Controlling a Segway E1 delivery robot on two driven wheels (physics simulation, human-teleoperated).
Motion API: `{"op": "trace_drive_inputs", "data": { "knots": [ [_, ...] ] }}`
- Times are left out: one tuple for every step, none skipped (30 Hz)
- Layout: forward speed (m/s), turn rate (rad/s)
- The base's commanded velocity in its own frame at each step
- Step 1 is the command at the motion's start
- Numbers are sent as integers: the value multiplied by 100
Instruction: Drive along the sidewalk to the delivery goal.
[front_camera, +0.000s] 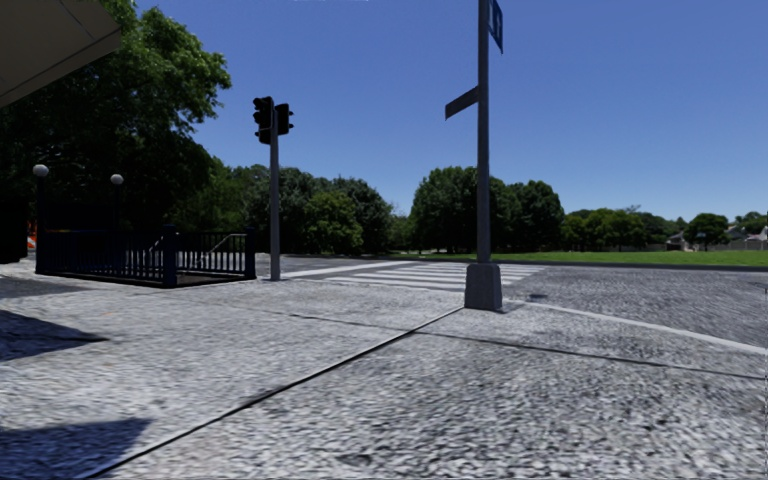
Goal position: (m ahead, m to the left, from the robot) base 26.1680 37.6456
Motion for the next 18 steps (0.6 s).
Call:
{"op": "trace_drive_inputs", "data": {
  "knots": [
    [200,68],
    [200,68],
    [200,69],
    [200,70],
    [200,70],
    [200,76],
    [200,83],
    [200,87],
    [200,87],
    [200,88],
    [200,89],
    [200,89],
    [200,89],
    [200,89],
    [200,89],
    [200,89],
    [200,89],
    [200,89]
  ]
}}
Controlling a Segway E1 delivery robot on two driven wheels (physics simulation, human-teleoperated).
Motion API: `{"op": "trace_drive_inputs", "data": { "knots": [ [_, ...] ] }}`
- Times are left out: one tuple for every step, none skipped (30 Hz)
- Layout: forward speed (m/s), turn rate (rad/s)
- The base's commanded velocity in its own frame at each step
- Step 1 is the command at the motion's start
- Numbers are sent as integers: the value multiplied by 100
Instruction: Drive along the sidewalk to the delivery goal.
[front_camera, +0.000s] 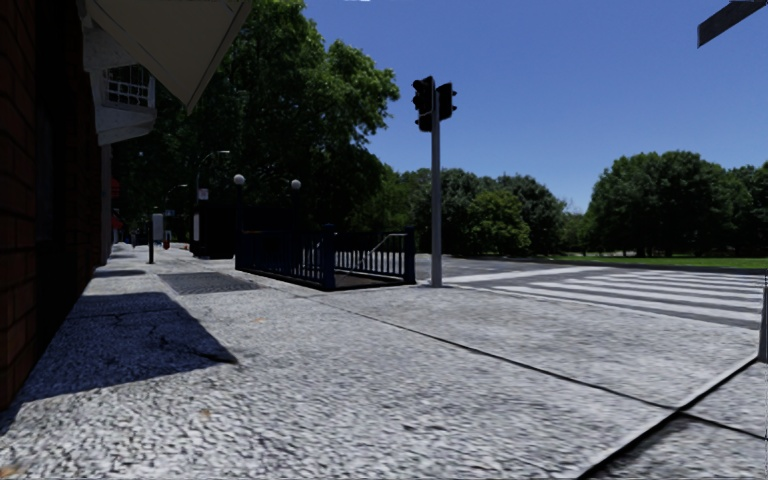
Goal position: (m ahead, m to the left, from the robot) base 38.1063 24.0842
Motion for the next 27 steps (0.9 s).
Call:
{"op": "trace_drive_inputs", "data": {
  "knots": [
    [200,89],
    [200,89],
    [200,89],
    [200,89],
    [200,89],
    [200,89],
    [200,83],
    [200,83],
    [200,0],
    [200,0],
    [200,0],
    [200,0],
    [200,0],
    [200,0],
    [200,0],
    [200,0],
    [200,0],
    [200,0],
    [200,0],
    [200,0],
    [200,0],
    [200,0],
    [200,0],
    [200,0],
    [200,0],
    [200,0],
    [200,0]
  ]
}}
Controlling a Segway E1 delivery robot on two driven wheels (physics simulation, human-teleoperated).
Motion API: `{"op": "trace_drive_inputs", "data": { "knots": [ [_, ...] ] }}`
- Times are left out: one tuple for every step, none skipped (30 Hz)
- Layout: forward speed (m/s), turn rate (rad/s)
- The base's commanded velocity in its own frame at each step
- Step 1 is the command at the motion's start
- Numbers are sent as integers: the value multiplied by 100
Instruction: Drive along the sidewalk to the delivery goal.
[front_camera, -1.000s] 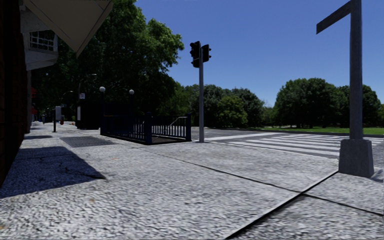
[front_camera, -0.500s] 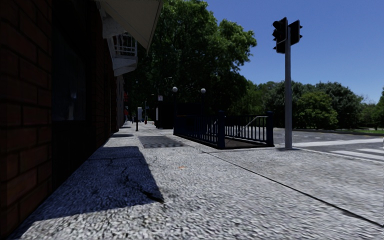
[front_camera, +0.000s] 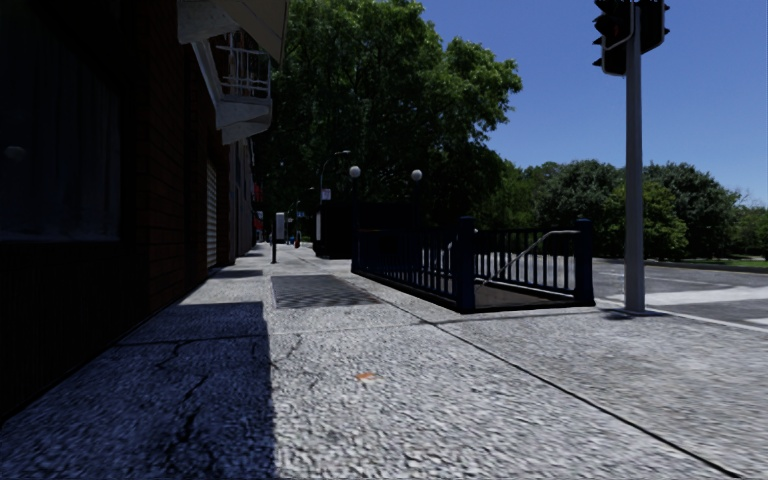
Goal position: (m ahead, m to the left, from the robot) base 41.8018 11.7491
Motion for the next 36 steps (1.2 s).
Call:
{"op": "trace_drive_inputs", "data": {
  "knots": [
    [200,0],
    [200,0],
    [200,0],
    [200,0],
    [200,0],
    [200,0],
    [200,0],
    [200,0],
    [200,0],
    [200,0],
    [200,0],
    [200,0],
    [200,0],
    [200,0],
    [200,0],
    [200,4],
    [200,4],
    [200,21],
    [200,38],
    [200,44],
    [200,46],
    [200,46],
    [200,46],
    [200,46],
    [200,46],
    [200,46],
    [200,42],
    [200,36],
    [200,35],
    [200,35],
    [200,34],
    [200,34],
    [200,34],
    [200,34],
    [200,34],
    [200,34]
  ]
}}
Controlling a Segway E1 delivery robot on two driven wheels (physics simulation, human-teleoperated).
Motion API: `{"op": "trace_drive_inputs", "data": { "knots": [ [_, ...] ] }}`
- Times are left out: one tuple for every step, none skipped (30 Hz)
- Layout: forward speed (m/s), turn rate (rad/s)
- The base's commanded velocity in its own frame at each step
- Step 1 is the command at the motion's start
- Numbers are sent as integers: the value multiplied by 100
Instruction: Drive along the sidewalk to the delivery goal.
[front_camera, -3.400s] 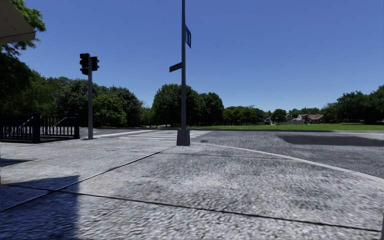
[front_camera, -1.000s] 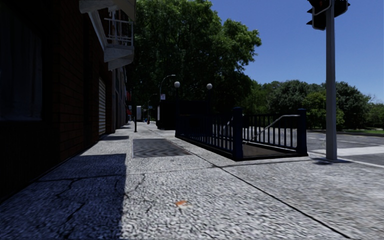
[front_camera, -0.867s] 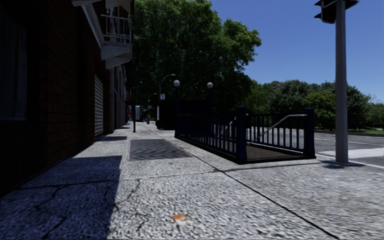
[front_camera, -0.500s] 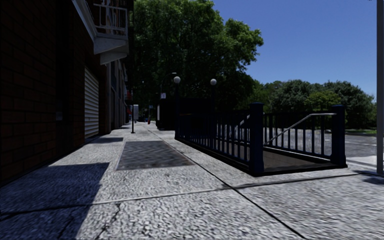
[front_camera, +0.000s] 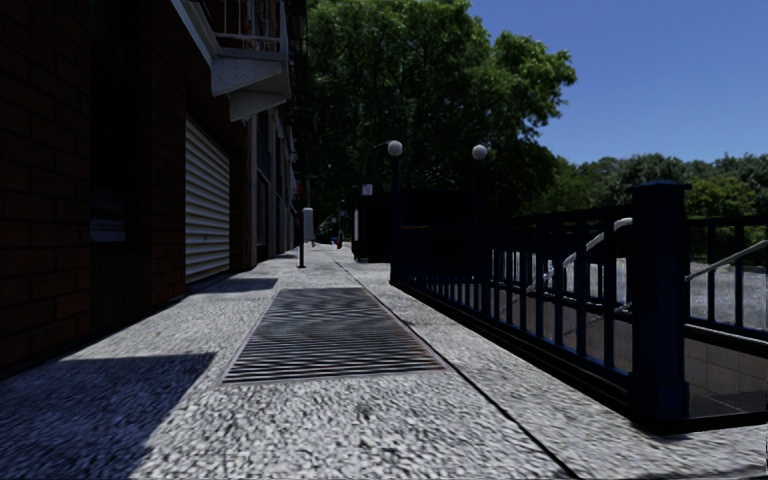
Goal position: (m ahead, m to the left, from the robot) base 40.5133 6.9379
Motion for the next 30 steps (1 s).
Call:
{"op": "trace_drive_inputs", "data": {
  "knots": [
    [200,34],
    [200,34],
    [200,34],
    [200,34],
    [200,29],
    [200,29],
    [200,0],
    [200,0],
    [200,0],
    [200,0],
    [200,0],
    [200,0],
    [200,0],
    [200,0],
    [200,0],
    [200,0],
    [200,0],
    [200,0],
    [200,0],
    [200,0],
    [200,0],
    [200,0],
    [200,0],
    [200,0],
    [200,0],
    [200,0],
    [200,0],
    [200,0],
    [200,0],
    [200,17]
  ]
}}
